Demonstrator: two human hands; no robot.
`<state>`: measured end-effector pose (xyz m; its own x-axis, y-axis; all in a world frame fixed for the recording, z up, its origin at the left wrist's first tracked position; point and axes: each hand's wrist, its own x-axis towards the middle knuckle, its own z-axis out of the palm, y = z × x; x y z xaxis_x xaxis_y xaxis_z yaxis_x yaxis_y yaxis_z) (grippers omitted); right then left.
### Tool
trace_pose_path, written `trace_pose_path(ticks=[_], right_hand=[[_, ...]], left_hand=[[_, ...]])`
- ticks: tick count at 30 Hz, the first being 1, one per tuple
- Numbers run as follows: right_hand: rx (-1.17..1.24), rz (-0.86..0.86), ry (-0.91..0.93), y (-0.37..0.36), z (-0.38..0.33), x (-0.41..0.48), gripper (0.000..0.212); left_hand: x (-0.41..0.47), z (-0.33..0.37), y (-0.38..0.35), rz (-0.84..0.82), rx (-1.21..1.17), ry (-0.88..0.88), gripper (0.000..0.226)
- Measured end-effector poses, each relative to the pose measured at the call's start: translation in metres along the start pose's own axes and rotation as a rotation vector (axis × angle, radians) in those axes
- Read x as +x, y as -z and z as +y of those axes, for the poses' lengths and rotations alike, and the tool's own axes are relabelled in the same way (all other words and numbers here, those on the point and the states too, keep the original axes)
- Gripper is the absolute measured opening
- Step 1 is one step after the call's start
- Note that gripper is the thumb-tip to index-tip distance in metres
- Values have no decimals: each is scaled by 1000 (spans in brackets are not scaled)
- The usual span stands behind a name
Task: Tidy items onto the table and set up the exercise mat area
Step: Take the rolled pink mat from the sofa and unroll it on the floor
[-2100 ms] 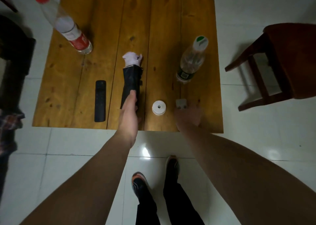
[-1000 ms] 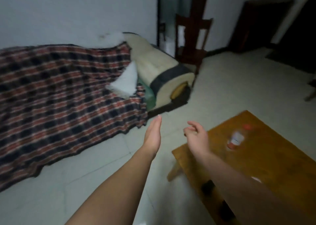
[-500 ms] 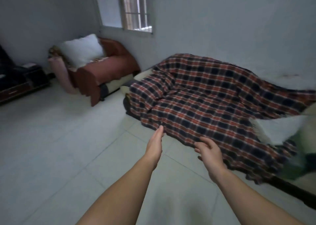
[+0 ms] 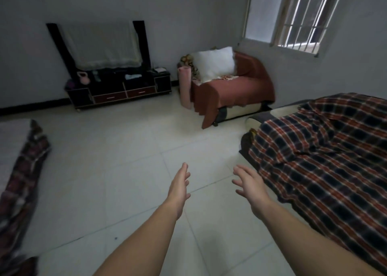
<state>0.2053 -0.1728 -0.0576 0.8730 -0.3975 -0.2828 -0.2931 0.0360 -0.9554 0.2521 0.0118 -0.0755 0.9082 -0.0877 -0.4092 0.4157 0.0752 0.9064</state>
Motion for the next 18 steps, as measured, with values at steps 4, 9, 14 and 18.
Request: trace_pose_path(ticks=[4,9,14,18], right_hand=[[7,-42,8,-40,-15,45,23],[9,-86,18,-61,-38,121,13],[53,-133,16,-70,-72,221,12],[59,-159,-4,-75,-93,288,13]], left_hand=[[43,17,19,47,-27,17,58],[106,49,6,82,-47,-12,58],[181,90,-34,135,-50,-32,57],[232,118,-58,151,-53,-29,56]])
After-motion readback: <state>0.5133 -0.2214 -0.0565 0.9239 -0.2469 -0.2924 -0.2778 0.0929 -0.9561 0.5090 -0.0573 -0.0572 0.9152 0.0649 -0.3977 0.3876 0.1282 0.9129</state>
